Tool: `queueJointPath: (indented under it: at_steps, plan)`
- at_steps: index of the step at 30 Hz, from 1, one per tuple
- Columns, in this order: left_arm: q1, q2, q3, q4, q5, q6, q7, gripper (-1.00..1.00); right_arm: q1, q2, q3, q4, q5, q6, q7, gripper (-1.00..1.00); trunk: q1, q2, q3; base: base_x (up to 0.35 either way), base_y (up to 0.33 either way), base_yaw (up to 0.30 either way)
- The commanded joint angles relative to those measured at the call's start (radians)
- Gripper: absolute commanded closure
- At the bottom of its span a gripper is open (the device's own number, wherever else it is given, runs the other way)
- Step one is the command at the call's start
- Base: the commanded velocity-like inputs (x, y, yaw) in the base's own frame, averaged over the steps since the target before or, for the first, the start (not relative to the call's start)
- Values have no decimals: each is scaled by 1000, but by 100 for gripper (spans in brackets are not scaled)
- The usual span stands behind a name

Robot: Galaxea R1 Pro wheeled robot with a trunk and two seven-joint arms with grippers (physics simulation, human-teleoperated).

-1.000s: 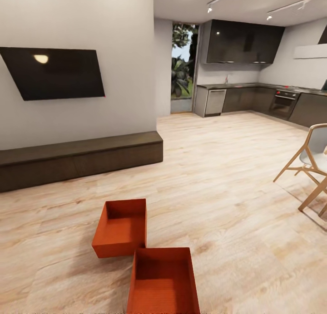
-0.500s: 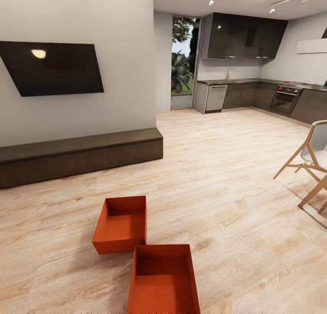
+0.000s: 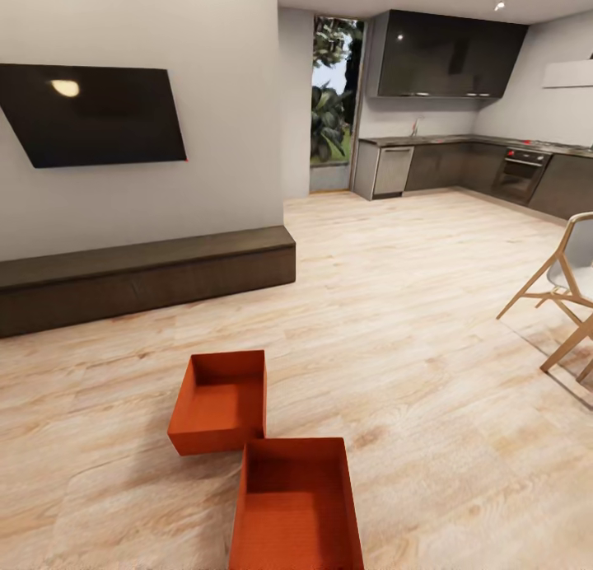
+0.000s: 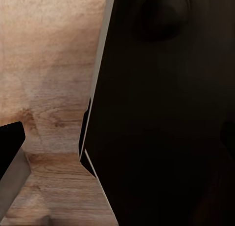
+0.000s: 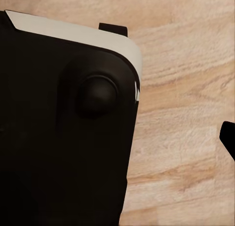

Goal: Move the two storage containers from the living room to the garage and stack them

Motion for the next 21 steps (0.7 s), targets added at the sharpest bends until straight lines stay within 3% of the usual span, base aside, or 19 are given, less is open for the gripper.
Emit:
queueJointPath:
  at_steps: [1,21]
  plan:
    - [0,0,0,0,3,-2,1,-100,-1,0,8,2,-8,-4,-1,-100,0,0,-2,0,0,0]
    - [0,0,-1,0,4,-2,1,-100,-1,0,8,2,-8,-5,-1,-100,0,0,-34,0,0,0]
